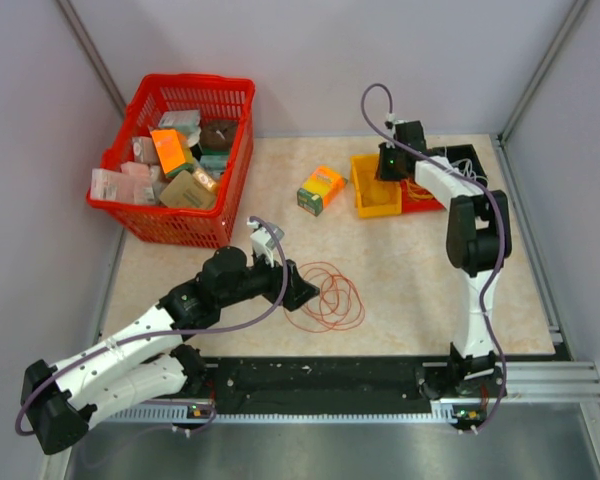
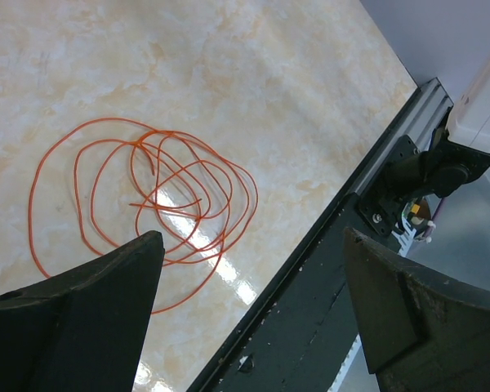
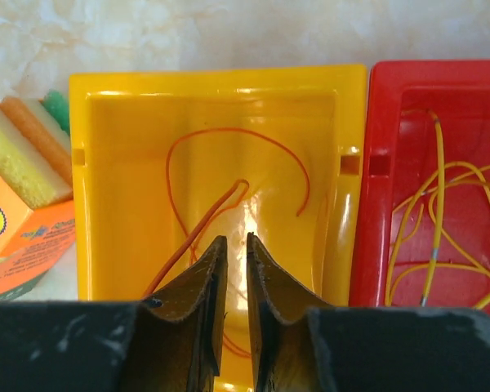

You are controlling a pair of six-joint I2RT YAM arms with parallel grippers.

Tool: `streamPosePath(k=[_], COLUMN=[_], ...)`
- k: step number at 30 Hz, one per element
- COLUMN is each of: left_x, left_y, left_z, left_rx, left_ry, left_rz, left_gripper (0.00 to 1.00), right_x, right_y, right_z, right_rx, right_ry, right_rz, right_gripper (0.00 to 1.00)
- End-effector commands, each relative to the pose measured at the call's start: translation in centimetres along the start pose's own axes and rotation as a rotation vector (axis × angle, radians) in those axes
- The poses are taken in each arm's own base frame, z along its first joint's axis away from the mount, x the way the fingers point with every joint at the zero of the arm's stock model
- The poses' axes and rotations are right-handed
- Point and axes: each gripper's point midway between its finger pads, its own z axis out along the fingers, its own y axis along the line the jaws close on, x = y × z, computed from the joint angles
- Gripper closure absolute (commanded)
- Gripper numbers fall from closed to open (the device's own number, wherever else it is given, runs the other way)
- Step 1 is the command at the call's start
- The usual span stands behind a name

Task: Untangle the cables

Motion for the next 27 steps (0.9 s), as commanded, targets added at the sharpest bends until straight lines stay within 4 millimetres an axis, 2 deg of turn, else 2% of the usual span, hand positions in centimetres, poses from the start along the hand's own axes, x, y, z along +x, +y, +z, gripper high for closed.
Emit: streamPosePath(k=[1, 2, 4, 7, 9, 16, 19, 22, 25, 27], left_x=[-2.3, -2.3, -2.1, -1.5, -1.0, 0.0, 0.5, 0.9, 1.1, 1.3], left_y=[-1.5, -1.5, -1.5, -0.9, -0.5, -0.6, -0.5, -0.2, 0.6, 1.8], left_z=[-0.3, -0.3, -0.2, 0.3, 0.8, 2.2, 2.4, 2.5, 2.5, 2.4], left_rx=[0.050, 0.049, 0.051, 0.028, 0.010, 0.027, 0.028, 0.020, -0.023, -0.084], left_ry=[-0.071, -0.067, -0.058, -0.021, 0.005, 0.071, 0.089, 0.092, 0.092, 0.090], left_rz=[0.005, 0.004, 0.003, -0.002, -0.008, -0.031, -0.042, -0.048, -0.050, -0.057], left_gripper=[0.06, 0.06, 0.05, 0.05, 0.05, 0.11, 0.14, 0.18, 0.21, 0.23], right_x=[-2.1, -2.2, -2.1, -2.3, -1.6, 1.1, 1.8, 2.1, 3.5, 5.0], right_y=[0.9, 0.8, 0.6, 0.4, 0.3, -2.7, -3.2, -2.3, -1.7, 0.2], right_z=[-2.8, -3.1, -3.9, -5.8, -6.9, -11.0, -12.8, -14.0, -15.2, -16.8], right_rx=[0.019, 0.035, 0.058, 0.094, 0.128, 0.303, 0.334, 0.290, 0.277, 0.206], right_ry=[0.023, 0.036, 0.053, 0.083, 0.119, 0.181, 0.170, 0.152, 0.162, 0.156], right_rz=[0.003, 0.003, 0.000, -0.008, -0.023, -0.051, -0.046, -0.027, -0.002, 0.003], right_gripper=[0.83, 0.82, 0.69, 0.59, 0.54, 0.41, 0.39, 0.39, 0.39, 0.39])
